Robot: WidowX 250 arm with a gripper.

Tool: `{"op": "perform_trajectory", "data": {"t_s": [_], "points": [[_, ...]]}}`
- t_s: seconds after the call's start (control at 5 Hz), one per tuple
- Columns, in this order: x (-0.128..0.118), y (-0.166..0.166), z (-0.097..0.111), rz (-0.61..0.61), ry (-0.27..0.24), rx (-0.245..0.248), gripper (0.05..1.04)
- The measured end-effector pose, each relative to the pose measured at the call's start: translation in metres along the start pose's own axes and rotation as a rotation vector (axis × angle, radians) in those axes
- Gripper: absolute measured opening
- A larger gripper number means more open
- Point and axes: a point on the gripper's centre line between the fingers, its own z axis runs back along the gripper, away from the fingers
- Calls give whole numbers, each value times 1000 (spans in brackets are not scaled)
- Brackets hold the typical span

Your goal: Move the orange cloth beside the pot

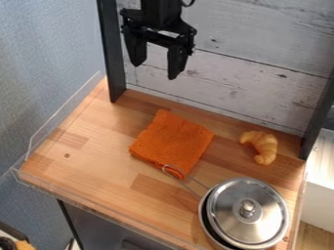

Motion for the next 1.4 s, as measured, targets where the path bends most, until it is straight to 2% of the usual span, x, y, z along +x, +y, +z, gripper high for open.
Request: {"op": "perform_trajectory", "data": {"t_s": [0.2,0.4,1.0,1.2,1.4], "points": [[-3,-1,-11,2,32,-5,1000],[-2,-4,-35,3,38,13,1000],[-2,-4,-109,-43,-14,66,999],[1,-7,-134,-93,-25,41,1000],[2,-3,-142,-100,-89,-10,1000]]}}
